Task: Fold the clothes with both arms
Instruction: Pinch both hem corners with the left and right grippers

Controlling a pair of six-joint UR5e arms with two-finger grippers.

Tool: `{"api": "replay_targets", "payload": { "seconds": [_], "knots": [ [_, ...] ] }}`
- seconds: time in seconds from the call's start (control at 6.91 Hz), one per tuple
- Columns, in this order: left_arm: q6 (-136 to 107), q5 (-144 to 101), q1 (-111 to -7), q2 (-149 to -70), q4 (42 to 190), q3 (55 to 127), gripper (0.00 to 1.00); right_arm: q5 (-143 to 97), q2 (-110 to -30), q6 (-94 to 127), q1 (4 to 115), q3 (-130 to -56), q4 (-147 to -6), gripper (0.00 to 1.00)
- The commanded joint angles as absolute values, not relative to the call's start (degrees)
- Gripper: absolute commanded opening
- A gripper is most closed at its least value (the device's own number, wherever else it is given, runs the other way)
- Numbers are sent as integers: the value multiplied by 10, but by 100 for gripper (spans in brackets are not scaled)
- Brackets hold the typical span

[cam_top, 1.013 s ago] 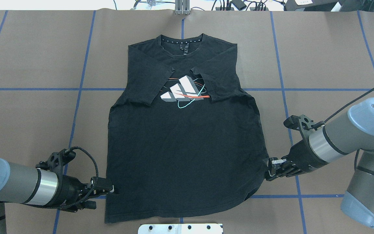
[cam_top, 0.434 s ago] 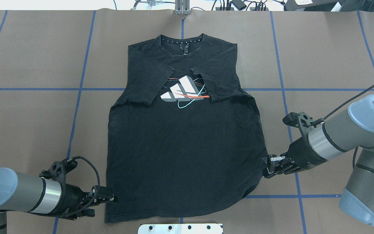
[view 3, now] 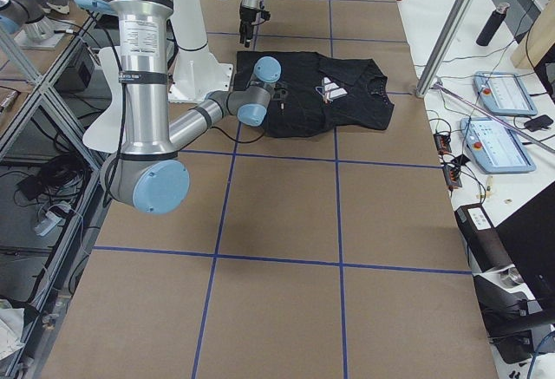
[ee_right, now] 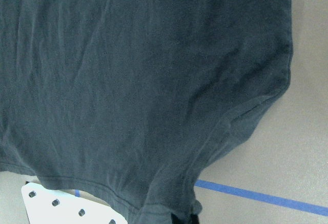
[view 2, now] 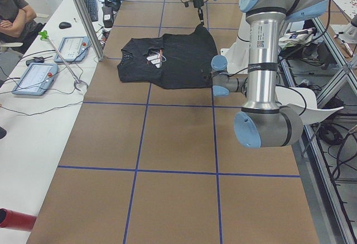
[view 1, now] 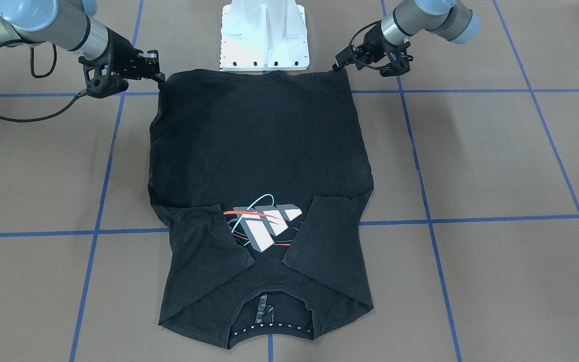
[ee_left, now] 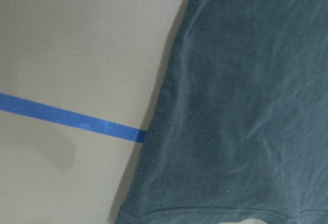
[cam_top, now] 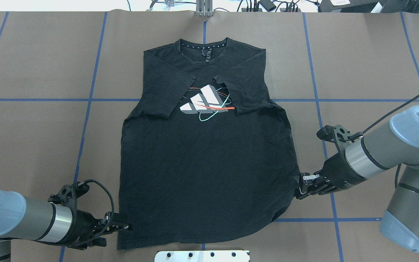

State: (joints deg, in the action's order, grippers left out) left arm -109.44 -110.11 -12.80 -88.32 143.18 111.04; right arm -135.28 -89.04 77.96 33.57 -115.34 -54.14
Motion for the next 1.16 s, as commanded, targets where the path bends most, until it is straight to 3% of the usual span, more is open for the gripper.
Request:
{"api": "replay_targets", "payload": {
  "seconds": [0.0, 0.72, 0.87, 1.01],
  "knots": [
    [-1095, -1100, -123, -889, 1432, 1097, 100, -1354, -889, 780, 336, -1152, -541, 0],
    [-1105, -1100, -97, -912, 1432, 1071, 99, -1355, -889, 780, 336, -1154, -541, 0],
    [-1106, -1100, -97, -912, 1432, 1071, 88, -1356, -889, 780, 337, -1154, -541, 0],
    [-1106, -1100, -96, -912, 1432, 1071, 86, -1359, -889, 780, 339, -1154, -541, 0]
  ]
}}
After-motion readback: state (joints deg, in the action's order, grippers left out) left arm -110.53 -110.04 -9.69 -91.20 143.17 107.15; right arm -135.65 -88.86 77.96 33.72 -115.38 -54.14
